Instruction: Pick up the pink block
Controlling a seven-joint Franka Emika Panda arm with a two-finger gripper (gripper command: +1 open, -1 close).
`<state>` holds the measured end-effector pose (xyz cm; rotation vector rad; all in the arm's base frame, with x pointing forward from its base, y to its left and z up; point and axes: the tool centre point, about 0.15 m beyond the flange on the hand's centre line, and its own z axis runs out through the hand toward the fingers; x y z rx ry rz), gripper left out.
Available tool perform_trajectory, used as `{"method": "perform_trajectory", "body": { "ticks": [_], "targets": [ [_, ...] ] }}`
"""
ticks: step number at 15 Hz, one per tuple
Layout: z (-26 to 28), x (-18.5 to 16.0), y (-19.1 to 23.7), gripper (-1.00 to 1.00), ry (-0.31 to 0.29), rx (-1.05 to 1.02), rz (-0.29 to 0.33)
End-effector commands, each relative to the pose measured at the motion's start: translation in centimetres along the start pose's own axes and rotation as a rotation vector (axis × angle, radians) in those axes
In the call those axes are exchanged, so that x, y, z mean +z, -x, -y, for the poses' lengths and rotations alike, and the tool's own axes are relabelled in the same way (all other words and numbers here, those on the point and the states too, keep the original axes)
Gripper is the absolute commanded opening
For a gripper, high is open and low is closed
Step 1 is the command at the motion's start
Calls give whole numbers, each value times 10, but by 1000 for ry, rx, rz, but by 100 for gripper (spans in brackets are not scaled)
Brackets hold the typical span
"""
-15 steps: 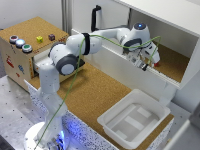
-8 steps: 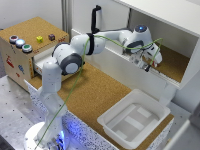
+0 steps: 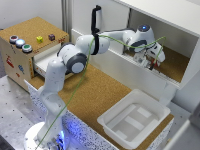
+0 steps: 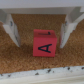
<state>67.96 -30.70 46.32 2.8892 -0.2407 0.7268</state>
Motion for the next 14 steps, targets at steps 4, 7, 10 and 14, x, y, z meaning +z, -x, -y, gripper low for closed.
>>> {"method": "perform_trajectory", "body": {
  "ticks": [4, 7, 10, 14],
  "targets": [
    [-13, -12, -4, -100, -67, 40, 120],
    [-15, -41, 16, -100, -67, 52, 80],
    [-13, -79, 42, -100, -70, 37, 31],
    [-11, -103, 75, -100, -87, 19, 54]
  ]
}}
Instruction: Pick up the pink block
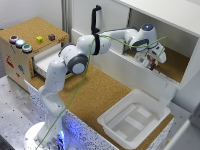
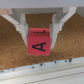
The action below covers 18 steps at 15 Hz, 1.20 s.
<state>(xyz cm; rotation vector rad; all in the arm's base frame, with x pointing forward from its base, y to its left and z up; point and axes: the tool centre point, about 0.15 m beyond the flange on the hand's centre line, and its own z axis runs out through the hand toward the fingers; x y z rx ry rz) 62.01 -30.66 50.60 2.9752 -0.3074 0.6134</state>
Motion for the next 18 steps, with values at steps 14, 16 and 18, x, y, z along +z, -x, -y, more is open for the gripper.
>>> {"method": "perform_trajectory", "body": {
  "ticks": [14, 16, 18],
  "targets": [
    [106, -61, 163, -100, -140, -381, 187],
    [130, -63, 181, -100, -156, -466, 212],
    [160, -65, 203, -100, -176, -572, 242]
  ]
}}
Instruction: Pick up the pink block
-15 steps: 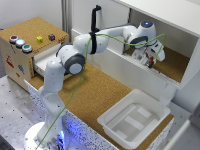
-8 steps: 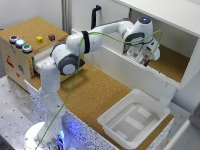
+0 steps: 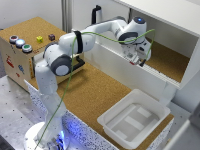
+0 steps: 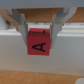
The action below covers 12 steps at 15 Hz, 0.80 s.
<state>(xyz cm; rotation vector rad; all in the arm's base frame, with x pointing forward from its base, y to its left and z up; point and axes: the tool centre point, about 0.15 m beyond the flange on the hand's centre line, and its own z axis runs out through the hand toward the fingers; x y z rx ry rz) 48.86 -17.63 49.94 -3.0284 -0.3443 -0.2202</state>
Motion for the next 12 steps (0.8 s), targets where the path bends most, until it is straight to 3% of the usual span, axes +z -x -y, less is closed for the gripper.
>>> {"method": "perform_trajectory", "body": {
  "ticks": [1, 6, 12],
  "targets": [
    [97, 29, 33, -100, 62, -221, 37],
    [201, 44, 50, -100, 20, -547, 96],
    [317, 59, 71, -100, 3, -869, 118]
  ]
}}
